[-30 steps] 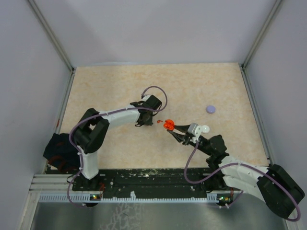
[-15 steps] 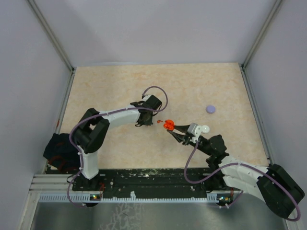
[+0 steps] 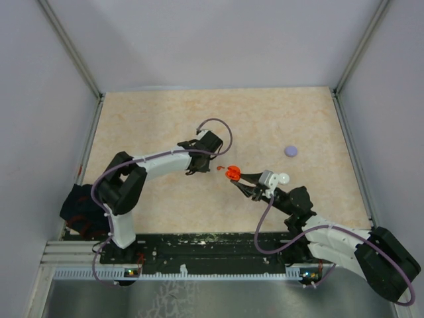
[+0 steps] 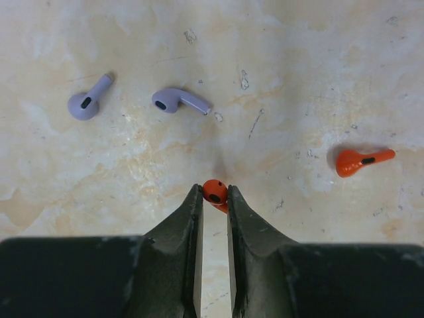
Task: Insert the wireless bluetooth earbuds into the charging case
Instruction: Pick up the earbud from the center of the board, then place the earbud in the charging case.
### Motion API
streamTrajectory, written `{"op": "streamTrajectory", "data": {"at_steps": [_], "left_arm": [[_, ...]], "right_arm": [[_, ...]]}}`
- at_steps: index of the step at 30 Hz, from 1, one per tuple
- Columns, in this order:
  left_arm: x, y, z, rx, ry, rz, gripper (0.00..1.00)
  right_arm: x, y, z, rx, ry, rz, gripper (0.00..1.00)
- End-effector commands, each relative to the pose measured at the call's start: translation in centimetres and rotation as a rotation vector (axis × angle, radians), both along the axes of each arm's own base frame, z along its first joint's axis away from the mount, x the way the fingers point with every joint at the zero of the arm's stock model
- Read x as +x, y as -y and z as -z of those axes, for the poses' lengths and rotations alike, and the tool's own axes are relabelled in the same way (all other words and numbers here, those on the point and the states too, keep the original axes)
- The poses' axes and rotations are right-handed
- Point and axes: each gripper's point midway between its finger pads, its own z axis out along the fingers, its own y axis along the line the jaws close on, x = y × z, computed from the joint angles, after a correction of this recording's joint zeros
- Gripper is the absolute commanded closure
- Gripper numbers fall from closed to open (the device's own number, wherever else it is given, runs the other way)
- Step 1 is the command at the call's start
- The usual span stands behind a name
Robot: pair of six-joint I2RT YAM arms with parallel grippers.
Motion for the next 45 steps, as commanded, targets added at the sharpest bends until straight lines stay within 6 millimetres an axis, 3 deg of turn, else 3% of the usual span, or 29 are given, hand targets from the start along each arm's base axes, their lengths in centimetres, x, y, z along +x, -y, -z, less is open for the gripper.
{"op": "streamTrajectory", "data": {"at_steps": [1, 10, 22, 32, 39, 45], "left_arm": [[0.2, 1.0, -5.9, -0.051, 0.156, 0.053, 0.81], [-2.1, 2.5, -13.6, -0.045, 0.417, 0.147, 0.81], [-7.4, 6.1, -22.4, -0.093, 0.781, 0.316, 0.81], [-11.4, 9.0, -25.7, -0.295, 0.965, 0.551, 0.80], [-13.0, 10.8, -25.8, -0.362, 0.993, 0.677, 0.80], [-13.1, 11.9, -25.4, -0.299, 1.017, 0.721, 0.80]], "right_arm": [[-0.2, -0.2, -1.9, 0.038, 0.046, -0.018, 1.00], [0.4, 0.3, -1.8, 0.036, 0.046, 0.024, 1.00], [1.7, 1.2, -1.5, 0.030, 0.034, 0.114, 1.00], [1.9, 1.5, -1.8, 0.054, 0.015, 0.134, 1.00], [1.7, 1.6, -2.2, 0.074, 0.016, 0.130, 1.00], [1.5, 1.6, -2.5, 0.083, 0.018, 0.122, 1.00]]}}
